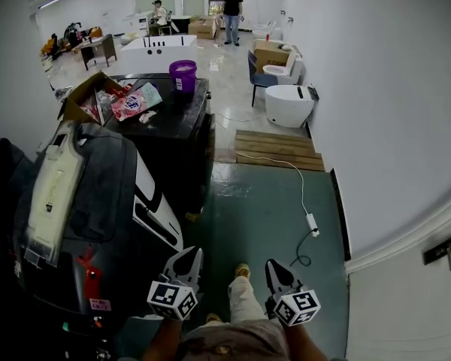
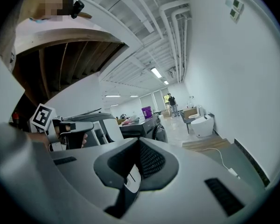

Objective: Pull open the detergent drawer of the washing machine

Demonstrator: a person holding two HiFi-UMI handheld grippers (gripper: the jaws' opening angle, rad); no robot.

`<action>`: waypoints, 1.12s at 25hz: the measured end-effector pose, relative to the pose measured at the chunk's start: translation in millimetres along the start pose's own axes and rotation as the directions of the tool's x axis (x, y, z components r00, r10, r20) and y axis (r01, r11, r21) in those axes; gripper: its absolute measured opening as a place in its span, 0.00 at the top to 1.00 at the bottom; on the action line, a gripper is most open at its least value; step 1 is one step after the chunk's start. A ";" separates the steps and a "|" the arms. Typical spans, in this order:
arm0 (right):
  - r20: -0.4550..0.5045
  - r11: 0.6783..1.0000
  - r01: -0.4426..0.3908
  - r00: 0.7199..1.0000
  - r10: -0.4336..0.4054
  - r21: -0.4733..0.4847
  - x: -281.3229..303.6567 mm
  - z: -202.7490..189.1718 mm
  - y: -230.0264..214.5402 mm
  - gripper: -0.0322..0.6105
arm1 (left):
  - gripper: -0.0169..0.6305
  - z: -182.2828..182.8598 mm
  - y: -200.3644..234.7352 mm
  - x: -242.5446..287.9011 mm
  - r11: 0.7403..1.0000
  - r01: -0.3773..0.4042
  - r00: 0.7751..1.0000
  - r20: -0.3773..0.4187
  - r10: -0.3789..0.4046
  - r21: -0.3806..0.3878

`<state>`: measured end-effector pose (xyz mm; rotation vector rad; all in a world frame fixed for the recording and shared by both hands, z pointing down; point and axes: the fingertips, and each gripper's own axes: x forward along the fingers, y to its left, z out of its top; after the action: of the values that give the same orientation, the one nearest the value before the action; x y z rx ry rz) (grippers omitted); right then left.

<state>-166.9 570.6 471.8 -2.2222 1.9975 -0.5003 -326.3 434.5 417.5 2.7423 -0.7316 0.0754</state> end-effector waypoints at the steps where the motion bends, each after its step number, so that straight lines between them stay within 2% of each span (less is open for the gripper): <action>1: 0.003 1.000 -0.003 1.000 0.003 -0.002 6.4 1.4 -0.3 0.95 | 0.94 0.8 3.6 3.4 1.000 -0.001 1.000 0.003 0.001 -0.002; 13: 0.022 0.997 -0.073 0.997 0.073 0.033 109.0 36.9 -27.2 0.95 | 0.94 18.4 49.2 74.8 0.999 -0.035 0.999 0.019 0.035 -0.016; 21: 0.005 0.989 -0.127 0.992 0.127 0.076 195.0 65.0 -66.4 0.95 | 0.94 39.2 94.5 155.1 0.996 -0.085 0.996 -0.001 0.085 0.012; 23: -0.002 0.987 -0.142 0.990 0.143 0.081 216.0 78.1 -76.3 0.95 | 0.94 47.4 103.7 175.1 0.994 -0.109 0.994 -0.001 0.109 -0.001; 28: -0.036 0.984 -0.167 0.985 0.169 0.055 266.4 96.9 -113.9 0.95 | 0.94 61.3 119.3 227.7 0.990 -0.141 0.990 0.006 0.141 0.006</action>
<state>-7.6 310.2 459.6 -2.0062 2.1424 -0.5740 -189.1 208.8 420.6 2.6942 -0.9271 0.1007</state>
